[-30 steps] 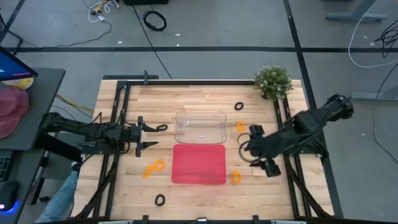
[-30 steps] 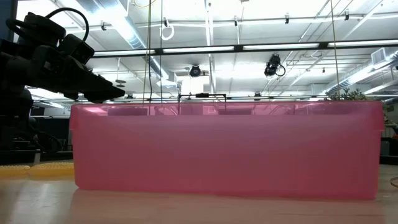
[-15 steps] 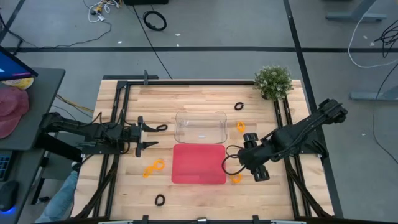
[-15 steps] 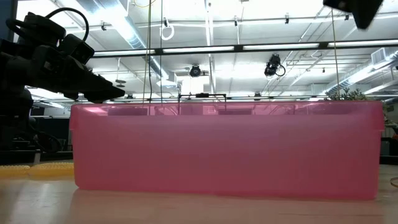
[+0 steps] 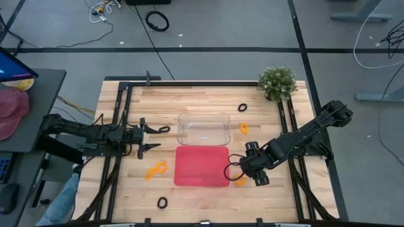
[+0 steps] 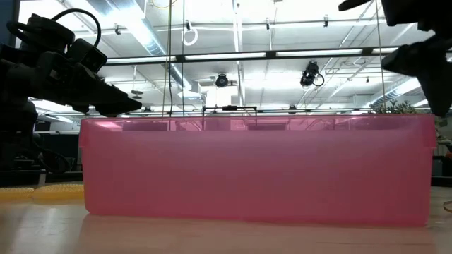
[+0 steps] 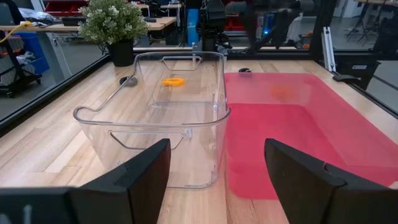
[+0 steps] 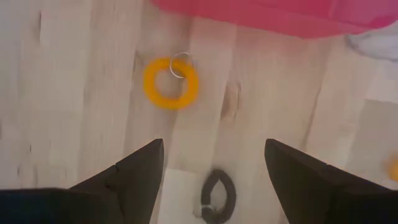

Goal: Sort spring keychains
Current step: Put the orange spring keychain into the pink bin

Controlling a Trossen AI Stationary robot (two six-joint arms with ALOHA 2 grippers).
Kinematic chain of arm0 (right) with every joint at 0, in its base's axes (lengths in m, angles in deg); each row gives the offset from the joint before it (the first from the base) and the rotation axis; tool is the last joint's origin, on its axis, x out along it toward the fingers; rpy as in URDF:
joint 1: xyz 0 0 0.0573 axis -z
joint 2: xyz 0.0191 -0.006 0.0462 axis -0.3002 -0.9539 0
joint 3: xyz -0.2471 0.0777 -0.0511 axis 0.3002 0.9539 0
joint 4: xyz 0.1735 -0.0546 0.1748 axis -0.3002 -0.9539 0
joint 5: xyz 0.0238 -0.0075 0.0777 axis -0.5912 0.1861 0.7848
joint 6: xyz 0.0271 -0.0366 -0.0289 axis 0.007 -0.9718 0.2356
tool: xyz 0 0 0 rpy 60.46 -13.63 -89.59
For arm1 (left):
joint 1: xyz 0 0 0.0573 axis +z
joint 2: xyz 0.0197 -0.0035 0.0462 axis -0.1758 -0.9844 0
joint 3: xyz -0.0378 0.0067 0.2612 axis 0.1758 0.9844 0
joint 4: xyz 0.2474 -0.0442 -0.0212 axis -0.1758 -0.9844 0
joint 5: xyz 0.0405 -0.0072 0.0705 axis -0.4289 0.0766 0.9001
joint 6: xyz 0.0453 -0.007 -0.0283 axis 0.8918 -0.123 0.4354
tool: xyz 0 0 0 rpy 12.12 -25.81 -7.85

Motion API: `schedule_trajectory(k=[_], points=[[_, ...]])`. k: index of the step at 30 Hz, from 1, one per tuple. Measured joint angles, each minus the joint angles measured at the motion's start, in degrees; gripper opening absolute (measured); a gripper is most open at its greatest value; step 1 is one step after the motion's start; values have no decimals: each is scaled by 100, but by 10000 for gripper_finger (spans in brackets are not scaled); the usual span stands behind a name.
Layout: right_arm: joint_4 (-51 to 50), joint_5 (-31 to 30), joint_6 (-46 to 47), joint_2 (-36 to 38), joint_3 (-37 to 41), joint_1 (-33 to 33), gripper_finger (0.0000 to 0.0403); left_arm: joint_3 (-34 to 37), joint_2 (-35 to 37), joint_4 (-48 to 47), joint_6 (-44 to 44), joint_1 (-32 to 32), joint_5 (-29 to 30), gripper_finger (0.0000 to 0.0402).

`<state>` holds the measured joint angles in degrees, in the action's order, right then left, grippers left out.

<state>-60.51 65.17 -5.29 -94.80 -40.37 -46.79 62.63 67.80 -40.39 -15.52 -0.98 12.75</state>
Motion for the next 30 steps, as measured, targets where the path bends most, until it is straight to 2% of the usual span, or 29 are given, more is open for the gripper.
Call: schedule_trajectory(k=[8,12,15,30], points=[[1097,-3,-4,0,293,0,281,-2,-1,-1,0,1,0,261],[1243,-68,-365,2,297,-7,281,0,-2,1,0,-1,0,261],[1255,-154,-243,-90,297,-17,281,0,-2,-1,0,1,0,261],[1632,-277,-140,-1701,299,-49,281,0,-2,-1,0,1,2,261]])
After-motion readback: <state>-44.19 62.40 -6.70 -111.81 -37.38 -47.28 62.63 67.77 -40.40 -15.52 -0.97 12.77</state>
